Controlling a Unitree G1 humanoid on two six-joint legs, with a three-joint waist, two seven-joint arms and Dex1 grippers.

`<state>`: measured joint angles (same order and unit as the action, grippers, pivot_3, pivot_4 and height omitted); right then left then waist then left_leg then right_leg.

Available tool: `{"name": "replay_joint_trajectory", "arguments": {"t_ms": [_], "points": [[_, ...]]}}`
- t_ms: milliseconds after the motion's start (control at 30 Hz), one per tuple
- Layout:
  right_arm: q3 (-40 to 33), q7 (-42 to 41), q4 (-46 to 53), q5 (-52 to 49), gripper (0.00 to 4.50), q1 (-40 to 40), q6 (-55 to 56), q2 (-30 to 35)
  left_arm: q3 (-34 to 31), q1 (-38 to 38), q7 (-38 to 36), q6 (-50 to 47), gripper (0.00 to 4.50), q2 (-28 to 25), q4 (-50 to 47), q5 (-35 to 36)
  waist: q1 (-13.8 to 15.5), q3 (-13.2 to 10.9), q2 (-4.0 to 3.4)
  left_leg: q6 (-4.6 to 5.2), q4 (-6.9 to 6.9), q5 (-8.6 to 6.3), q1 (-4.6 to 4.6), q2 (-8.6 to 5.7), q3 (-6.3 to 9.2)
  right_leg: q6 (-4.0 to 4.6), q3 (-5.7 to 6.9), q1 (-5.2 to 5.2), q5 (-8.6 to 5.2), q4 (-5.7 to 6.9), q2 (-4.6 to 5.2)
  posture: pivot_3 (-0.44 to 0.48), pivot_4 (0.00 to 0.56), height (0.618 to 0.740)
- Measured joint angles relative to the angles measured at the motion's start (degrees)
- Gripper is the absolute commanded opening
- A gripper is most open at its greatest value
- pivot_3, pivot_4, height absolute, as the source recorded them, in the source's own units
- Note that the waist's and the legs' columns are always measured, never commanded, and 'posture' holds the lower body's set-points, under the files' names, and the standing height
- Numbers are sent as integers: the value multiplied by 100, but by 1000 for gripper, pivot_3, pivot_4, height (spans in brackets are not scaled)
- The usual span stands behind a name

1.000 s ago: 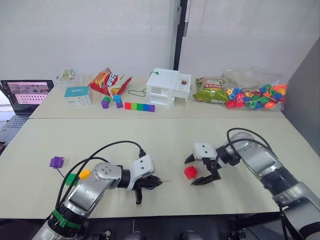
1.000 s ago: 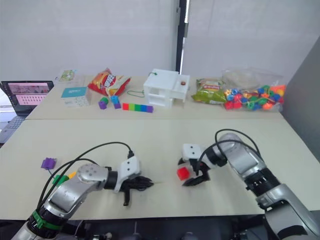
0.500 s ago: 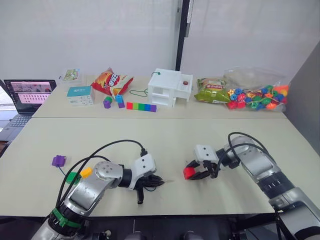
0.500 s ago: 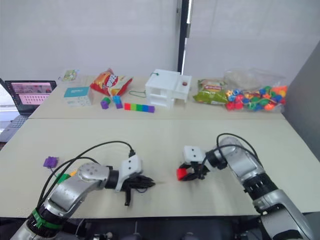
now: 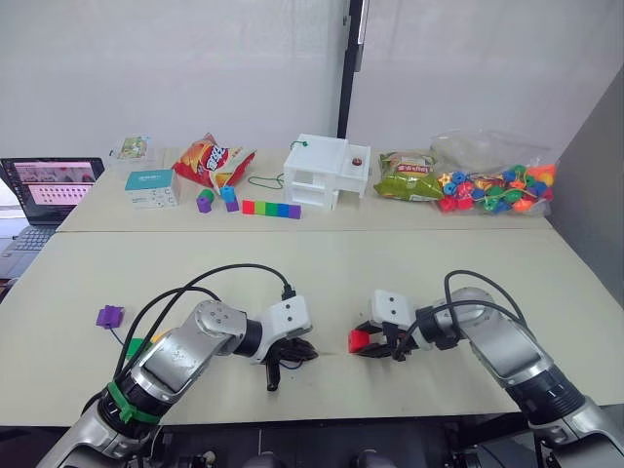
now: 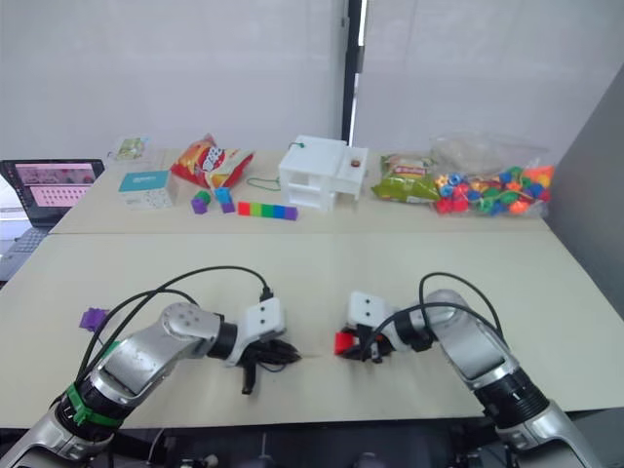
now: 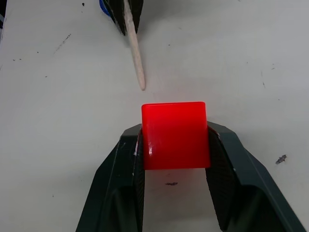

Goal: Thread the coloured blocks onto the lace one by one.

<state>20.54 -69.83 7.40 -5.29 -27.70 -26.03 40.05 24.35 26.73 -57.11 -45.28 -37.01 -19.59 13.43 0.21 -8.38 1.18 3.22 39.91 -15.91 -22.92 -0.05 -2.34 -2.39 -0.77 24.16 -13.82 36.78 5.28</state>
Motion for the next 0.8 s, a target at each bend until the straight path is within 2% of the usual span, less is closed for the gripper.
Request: {"name": "replay_joint_trajectory", "arguments": {"t_ms": [800], "points": [[155,-88,114,17,1203,-89,-165,4,-83,38,217,22,0,238,-13,83,-1,0,0,0,0,0,0,0,0,0,0,-1,0,-1,-1,0,150,740]]}}
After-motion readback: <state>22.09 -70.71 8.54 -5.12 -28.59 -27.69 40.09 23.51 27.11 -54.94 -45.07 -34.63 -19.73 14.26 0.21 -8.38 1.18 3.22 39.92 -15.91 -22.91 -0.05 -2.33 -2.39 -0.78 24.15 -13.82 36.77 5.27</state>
